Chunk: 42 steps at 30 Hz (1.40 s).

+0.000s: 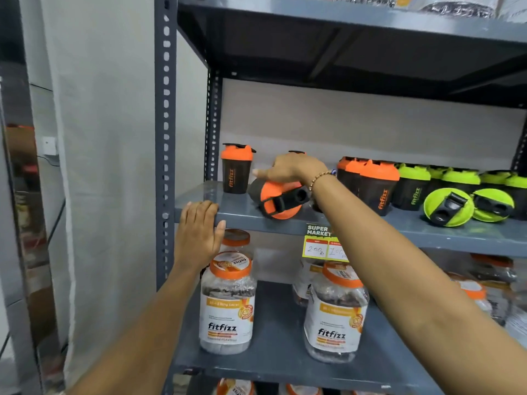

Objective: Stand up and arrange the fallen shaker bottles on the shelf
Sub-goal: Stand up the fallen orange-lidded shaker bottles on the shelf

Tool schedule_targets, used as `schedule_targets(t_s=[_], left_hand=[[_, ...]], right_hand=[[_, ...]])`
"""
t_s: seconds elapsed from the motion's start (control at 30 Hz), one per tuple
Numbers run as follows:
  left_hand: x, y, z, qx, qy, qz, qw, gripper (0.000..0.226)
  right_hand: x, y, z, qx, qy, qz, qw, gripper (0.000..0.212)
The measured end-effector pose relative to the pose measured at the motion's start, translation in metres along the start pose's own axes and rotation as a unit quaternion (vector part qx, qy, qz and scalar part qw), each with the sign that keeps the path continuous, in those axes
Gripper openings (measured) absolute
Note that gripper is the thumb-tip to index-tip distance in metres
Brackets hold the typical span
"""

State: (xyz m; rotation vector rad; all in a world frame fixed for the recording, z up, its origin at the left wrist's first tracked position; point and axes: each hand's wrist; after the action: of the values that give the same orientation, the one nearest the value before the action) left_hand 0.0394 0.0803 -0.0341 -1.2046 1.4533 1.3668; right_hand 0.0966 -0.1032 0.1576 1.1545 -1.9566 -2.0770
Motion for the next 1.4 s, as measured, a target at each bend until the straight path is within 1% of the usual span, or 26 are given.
schedule_targets(t_s=[0.03,0.1,0.17,0.23,0.27,0.37,0.43,0.5,0.6,0.73,0.77,0.83,0.87,0.9,0.93,0.97,1.0,1.03,1.07,1.1,1.17,1.23,1.33,1.4], left_hand=[[0.0,-0.001,0.0,0.003,0.003,-0.001,1.0,0.044],[0.001,-0.002,0.001,0.009,0.009,-0.004,1.0,0.044],[0.002,-0.003,0.001,0.009,0.009,-0.007,1.0,0.044],[0.003,-0.003,0.001,0.008,0.008,-0.008,1.0,0.044],[0.003,-0.004,0.001,0.007,0.008,-0.008,1.0,0.044],[0.003,-0.004,0.002,0.004,0.007,-0.008,1.0,0.045],[0.002,-0.004,0.003,0.004,0.007,-0.009,1.0,0.045],[0.002,-0.004,0.003,0.003,0.004,-0.01,1.0,0.044],[0.003,-0.006,0.004,0.002,0.002,-0.012,1.0,0.044],[0.004,-0.009,0.006,0.007,-0.002,-0.019,1.0,0.041],[0.004,-0.009,0.007,0.009,-0.003,-0.022,1.0,0.041],[0.004,-0.01,0.008,0.01,-0.006,-0.027,1.0,0.04],[0.004,-0.011,0.008,0.01,-0.008,-0.03,0.999,0.039],[0.004,-0.012,0.008,0.01,-0.01,-0.033,0.999,0.039],[0.004,-0.012,0.008,0.009,-0.012,-0.036,0.999,0.038],[0.004,-0.013,0.008,0.008,-0.015,-0.039,0.999,0.038],[0.004,-0.013,0.009,0.007,-0.016,-0.041,0.999,0.037],[0.004,-0.013,0.009,0.007,-0.016,-0.042,0.999,0.037],[0.003,-0.012,0.008,0.008,-0.015,-0.041,0.999,0.037],[0.003,-0.011,0.008,0.008,-0.015,-0.039,0.999,0.037],[0.002,-0.009,0.008,0.01,-0.016,-0.031,0.999,0.037],[0.001,-0.005,0.008,0.007,-0.019,-0.02,1.0,0.038],[-0.001,0.003,0.01,0.001,-0.033,0.015,0.999,0.044],[-0.004,0.008,0.013,-0.005,-0.039,0.035,0.999,0.049]], right_hand=[[-0.001,0.005,-0.001,-0.035,-0.019,0.041,0.998,0.065],[-0.003,0.011,-0.002,-0.115,-0.054,0.115,0.985,0.052],[-0.005,0.01,-0.002,-0.159,-0.065,0.145,0.974,0.042],[-0.006,0.006,0.0,-0.159,-0.066,0.135,0.976,0.029],[-0.006,0.004,0.001,-0.156,-0.073,0.122,0.977,0.027],[-0.006,-0.001,0.005,-0.175,-0.099,0.062,0.978,0.032],[-0.009,-0.008,0.007,-0.217,-0.127,0.021,0.968,0.031],[-0.01,-0.012,0.009,-0.272,-0.154,-0.006,0.95,0.028],[-0.014,-0.014,0.012,-0.32,-0.187,-0.007,0.929,0.026],[-0.013,-0.018,0.011,-0.307,-0.178,-0.004,0.935,0.025],[-0.012,-0.018,0.009,-0.297,-0.166,-0.023,0.94,0.024],[-0.006,-0.016,0.0,-0.233,-0.117,-0.086,0.962,0.021],[-0.003,-0.015,-0.004,-0.205,-0.092,-0.106,0.969,0.017],[0.0,-0.015,-0.007,-0.19,-0.061,-0.107,0.974,0.013],[0.003,-0.015,-0.008,-0.186,-0.033,-0.083,0.978,0.024],[0.005,-0.016,-0.007,-0.187,-0.013,-0.046,0.981,0.04],[0.005,-0.018,-0.006,-0.183,-0.007,-0.003,0.983,0.051],[0.004,-0.022,-0.004,-0.167,-0.001,0.028,0.986,0.053],[0.003,-0.026,0.0,-0.142,0.005,0.045,0.989,0.05],[0.001,-0.031,0.002,-0.115,0.009,0.048,0.992,0.05],[-0.002,-0.04,0.004,-0.073,0.012,0.026,0.997,0.062],[-0.002,-0.047,0.003,-0.059,0.008,0.0,0.998,0.07],[-0.001,-0.05,0.002,-0.052,0.004,-0.026,0.998,0.069],[-0.001,-0.048,-0.001,-0.087,-0.002,-0.031,0.996,0.065]])
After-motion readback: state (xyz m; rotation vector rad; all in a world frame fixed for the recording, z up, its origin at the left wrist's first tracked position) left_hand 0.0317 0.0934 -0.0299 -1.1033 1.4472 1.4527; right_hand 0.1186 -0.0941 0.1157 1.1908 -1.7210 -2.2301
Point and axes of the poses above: each hand's wrist, its own x-axis away from the middle knuckle, its own y-axis out of the back of the hand, z = x × y, and after that the axes turned 12 degrees about -z, right-handed
